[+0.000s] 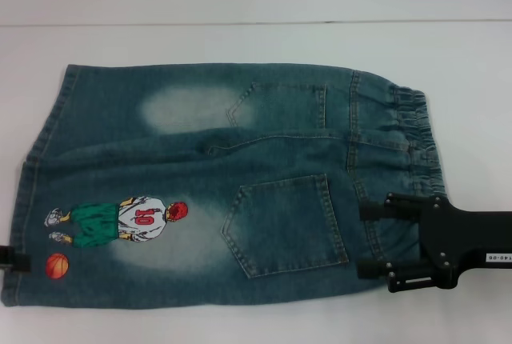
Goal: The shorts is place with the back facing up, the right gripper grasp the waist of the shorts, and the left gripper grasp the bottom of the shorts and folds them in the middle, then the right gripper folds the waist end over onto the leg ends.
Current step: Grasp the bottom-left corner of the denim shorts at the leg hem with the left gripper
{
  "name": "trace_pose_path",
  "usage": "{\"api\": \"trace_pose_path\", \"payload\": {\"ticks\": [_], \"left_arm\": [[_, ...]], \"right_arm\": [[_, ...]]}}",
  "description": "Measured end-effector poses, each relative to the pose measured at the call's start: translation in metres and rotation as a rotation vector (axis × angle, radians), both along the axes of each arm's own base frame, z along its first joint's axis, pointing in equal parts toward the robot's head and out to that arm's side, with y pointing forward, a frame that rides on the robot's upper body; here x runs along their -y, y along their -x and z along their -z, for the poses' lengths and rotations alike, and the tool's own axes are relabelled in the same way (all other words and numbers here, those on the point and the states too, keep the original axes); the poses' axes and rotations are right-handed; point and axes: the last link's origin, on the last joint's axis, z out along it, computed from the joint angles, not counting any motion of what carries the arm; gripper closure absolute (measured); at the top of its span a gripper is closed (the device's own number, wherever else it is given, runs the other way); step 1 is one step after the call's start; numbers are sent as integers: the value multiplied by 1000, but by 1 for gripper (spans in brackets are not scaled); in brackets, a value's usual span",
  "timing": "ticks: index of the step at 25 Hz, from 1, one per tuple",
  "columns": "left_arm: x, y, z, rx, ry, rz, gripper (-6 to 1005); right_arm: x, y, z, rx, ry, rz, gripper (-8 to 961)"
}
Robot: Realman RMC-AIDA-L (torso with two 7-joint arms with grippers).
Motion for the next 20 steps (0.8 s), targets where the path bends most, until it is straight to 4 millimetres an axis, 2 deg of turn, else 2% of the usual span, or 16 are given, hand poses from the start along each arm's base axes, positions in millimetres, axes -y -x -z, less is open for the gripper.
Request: {"api": "trace_pose_path", "payload": {"ticks": [20], "left_arm": [[-3, 7, 6, -58, 7, -33, 124]], "right_arm": [[0, -1, -1, -4, -14, 7, -1]]}}
